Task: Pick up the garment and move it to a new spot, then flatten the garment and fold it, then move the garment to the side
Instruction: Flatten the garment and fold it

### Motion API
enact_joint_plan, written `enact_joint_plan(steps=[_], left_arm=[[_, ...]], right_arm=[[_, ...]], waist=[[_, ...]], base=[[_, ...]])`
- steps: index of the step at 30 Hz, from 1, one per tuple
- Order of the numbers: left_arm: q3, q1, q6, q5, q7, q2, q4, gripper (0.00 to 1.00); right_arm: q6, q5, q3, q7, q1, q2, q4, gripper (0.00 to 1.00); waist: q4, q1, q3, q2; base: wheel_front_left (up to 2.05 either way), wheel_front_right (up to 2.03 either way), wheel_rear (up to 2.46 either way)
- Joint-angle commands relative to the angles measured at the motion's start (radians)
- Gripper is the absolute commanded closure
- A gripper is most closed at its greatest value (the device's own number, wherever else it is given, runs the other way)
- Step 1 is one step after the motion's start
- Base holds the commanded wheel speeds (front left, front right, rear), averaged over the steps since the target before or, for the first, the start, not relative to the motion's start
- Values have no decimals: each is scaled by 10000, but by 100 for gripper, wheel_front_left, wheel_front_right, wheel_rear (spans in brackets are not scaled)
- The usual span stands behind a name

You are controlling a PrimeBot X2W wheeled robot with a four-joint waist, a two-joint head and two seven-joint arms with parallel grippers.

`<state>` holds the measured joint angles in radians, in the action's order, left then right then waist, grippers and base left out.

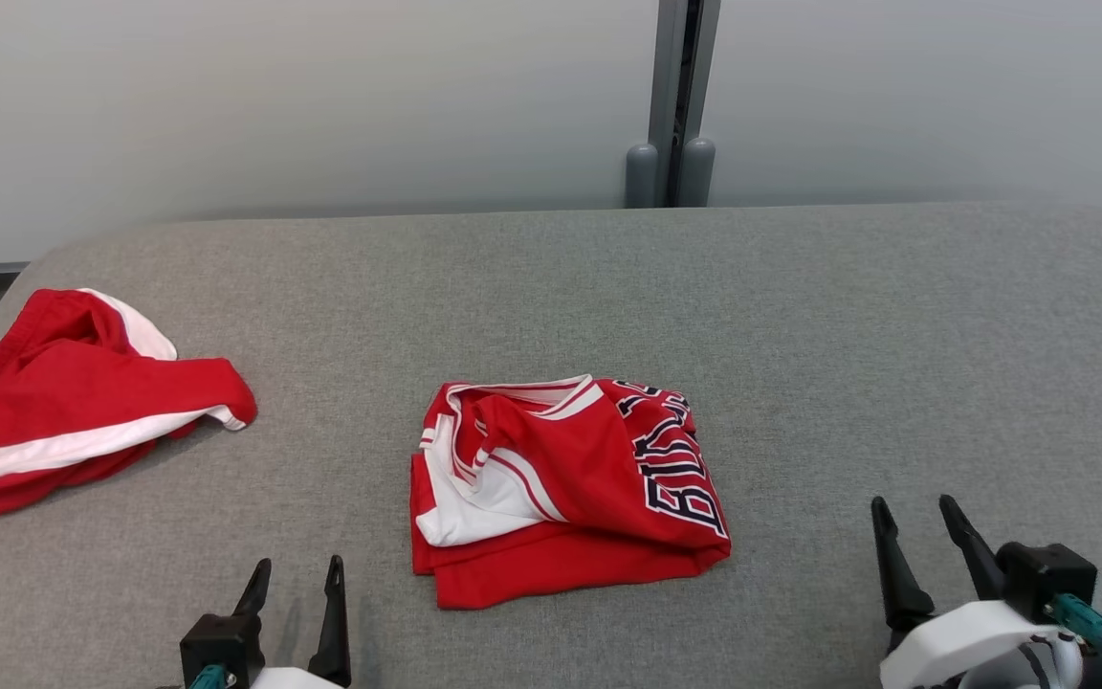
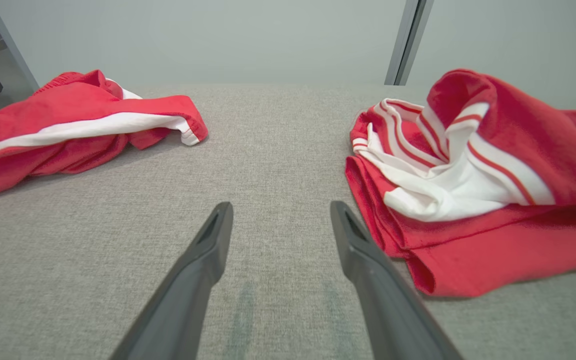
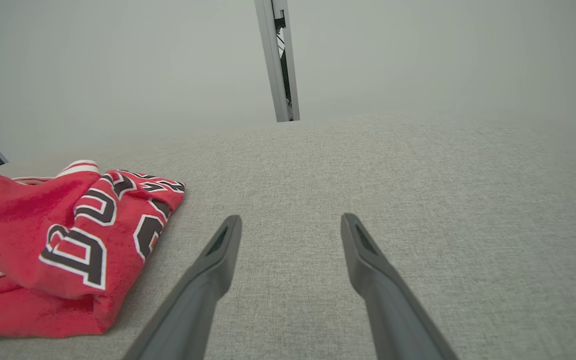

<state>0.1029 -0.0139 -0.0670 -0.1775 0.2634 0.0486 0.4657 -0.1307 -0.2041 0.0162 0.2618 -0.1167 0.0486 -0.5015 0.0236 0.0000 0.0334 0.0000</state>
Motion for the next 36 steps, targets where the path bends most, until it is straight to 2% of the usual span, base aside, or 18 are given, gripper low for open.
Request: enact_joint_plan(steps=[1,7,8,11,17,20,28,31,36], left_arm=[[114,-280,-27,-92,17,42,-44,0],[461,-452,-63,-311,17,45,-11,0],[461,-452,-63,-311,17,45,-11,0],[652,-517,-93,-367,16,43,46,0],[923,-597,-188,-582,15,41,82,0],[1022,-612,-217,-684,16,41,69,0],[1202,-585,-329,-928,16,39,31,0],[1287,-604,-364,-990,15,40,28,0],[1394,-666,-398,-1151,15,42,-12,0]], right_arm=[[0,-18,316,40,-282,47,99,0],[0,-250,2238,39,-1066,47,547,0],[0,-250,2238,39,-1066,47,547,0],[0,-322,3442,39,-1583,56,618,0],[1,-653,5121,39,-2551,67,236,0],[1,-651,5300,39,-2996,69,-240,0],[0,-271,4976,39,-3895,56,-1445,0],[1,-144,5123,39,-4096,52,-1503,1],[1,-67,5498,39,-3910,59,-1373,9]], waist=[[146,0,176,0],[661,0,497,0],[661,0,497,0],[1015,0,604,0],[1754,0,763,0],[2081,0,866,0],[2548,0,1078,0],[2596,0,1124,0],[2573,0,1192,0]], base=[[0,0,0],[0,0,0],[0,0,0],[0,0,0],[0,0,0],[0,0,0],[0,0,0],[0,0,0],[0,0,0]])
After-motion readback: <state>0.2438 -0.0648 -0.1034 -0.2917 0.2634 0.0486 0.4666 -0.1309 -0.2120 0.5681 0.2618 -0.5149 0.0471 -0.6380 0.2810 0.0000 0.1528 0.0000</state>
